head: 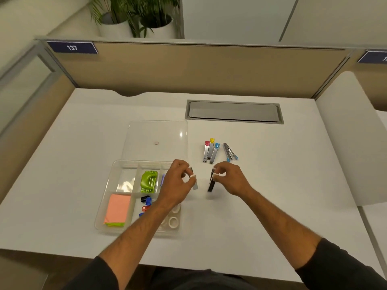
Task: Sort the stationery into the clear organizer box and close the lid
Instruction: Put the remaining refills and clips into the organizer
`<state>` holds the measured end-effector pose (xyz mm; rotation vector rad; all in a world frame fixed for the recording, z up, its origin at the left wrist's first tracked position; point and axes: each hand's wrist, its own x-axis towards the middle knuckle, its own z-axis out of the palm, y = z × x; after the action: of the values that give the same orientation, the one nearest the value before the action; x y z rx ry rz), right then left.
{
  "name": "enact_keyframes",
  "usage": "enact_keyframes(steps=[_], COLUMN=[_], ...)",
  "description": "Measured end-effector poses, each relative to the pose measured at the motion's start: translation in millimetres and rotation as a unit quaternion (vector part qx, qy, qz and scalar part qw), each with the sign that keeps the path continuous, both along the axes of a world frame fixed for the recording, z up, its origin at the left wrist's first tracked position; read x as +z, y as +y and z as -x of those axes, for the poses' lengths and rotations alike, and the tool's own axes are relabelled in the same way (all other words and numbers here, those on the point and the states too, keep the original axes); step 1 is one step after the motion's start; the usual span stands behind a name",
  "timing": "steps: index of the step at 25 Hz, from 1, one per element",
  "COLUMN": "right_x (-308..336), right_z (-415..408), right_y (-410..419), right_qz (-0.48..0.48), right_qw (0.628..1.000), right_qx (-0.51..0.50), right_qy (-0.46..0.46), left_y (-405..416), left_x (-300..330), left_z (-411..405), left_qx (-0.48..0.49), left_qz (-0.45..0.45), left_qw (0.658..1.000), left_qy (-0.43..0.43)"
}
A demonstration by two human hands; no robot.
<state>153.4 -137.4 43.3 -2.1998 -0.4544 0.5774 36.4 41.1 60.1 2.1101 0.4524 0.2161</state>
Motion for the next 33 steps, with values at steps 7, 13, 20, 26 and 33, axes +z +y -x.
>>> enact_keyframes(steps=[7, 13, 20, 26, 33], right_x=[20, 11, 0, -7, -9], right_z=[32, 73, 106, 121, 118], right_y=[50, 111, 166, 184, 201], right_qz=[-0.064, -0.094, -0.119, -0.116, -0.099], right_qw=[0.998, 0.994, 0.987, 0.983, 0.982], right_qx=[-0.019, -0.06, -0.106, -0.143, -0.159], right_qy=[-0.006, 0.011, 0.015, 0.025, 0.035], left_y=[66, 147, 238, 280, 304], left_x=[6, -7, -23, -31, -53], left_z=[36, 67, 79, 68, 53], left_qx=[0.013, 0.003, -0.073, -0.138, -0.217], left_qz=[0.004, 0.024, 0.001, -0.136, -0.204], left_qw=[1.0, 0.999, 0.995, 0.972, 0.932], left_qy=[-0.016, 0.025, 0.069, 0.136, 0.208])
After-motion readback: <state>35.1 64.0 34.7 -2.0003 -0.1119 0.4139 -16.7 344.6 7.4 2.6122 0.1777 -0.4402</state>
